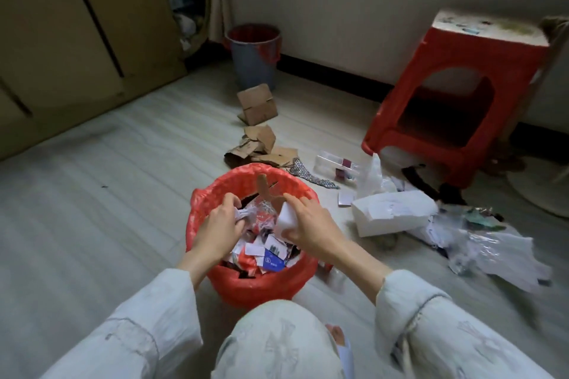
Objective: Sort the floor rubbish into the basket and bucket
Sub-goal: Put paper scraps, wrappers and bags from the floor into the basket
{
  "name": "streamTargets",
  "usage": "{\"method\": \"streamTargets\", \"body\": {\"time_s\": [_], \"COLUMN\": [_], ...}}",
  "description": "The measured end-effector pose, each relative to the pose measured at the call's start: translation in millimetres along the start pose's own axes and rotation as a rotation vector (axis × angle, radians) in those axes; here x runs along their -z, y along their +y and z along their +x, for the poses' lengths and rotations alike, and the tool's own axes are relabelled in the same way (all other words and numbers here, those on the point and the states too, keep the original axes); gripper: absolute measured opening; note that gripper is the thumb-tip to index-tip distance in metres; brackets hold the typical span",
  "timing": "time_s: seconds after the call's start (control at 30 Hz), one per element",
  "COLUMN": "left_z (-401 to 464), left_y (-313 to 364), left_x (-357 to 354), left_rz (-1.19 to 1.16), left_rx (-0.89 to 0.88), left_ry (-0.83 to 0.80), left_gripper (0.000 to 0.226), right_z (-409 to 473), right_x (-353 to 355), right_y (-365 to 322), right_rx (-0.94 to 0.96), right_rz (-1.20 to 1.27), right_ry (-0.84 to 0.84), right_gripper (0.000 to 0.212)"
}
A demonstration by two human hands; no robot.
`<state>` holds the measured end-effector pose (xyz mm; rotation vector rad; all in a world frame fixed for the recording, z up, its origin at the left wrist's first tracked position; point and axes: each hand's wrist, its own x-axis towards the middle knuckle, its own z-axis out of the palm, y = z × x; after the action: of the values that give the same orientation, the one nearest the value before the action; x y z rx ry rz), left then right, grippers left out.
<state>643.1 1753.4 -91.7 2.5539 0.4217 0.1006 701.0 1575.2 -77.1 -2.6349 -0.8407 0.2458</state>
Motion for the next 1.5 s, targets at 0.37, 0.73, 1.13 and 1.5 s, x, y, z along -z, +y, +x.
{"method": "streamTargets", "body": {"time_s": [0.37,0.73,1.13,1.5], "left_z": [7.3,20.4,55.1,50.8], "left_y": [-18.4,-4.9,-45.4,-22.8], "left_x": [-31.2,-99.6,-159.9,-151.6], "left_rz": [0.151,0.637,0.700,0.708], "left_rx": [-0.114,-0.257,-0.183,-0.018], "left_ry": [0.004,-0.529,-0.670,-0.822], "left_gripper": [0.051,0.092,0.121,0.076], "right_z": [-20.5,-11.1,-2.6,-2.7], "right_x": [-55.5,-61.7,-85.1,-56.8], "right_y": [22.6,57.0,70.2,68.8], "right_rx": [0.142,-0.049,0.020,-0.030], "right_rz": [-0.160,0.004,0.030,0.160], "right_ry": [-0.136,0.013,0.195,-0.157], "right_gripper": [0.045,0.080,0.068,0.065]}}
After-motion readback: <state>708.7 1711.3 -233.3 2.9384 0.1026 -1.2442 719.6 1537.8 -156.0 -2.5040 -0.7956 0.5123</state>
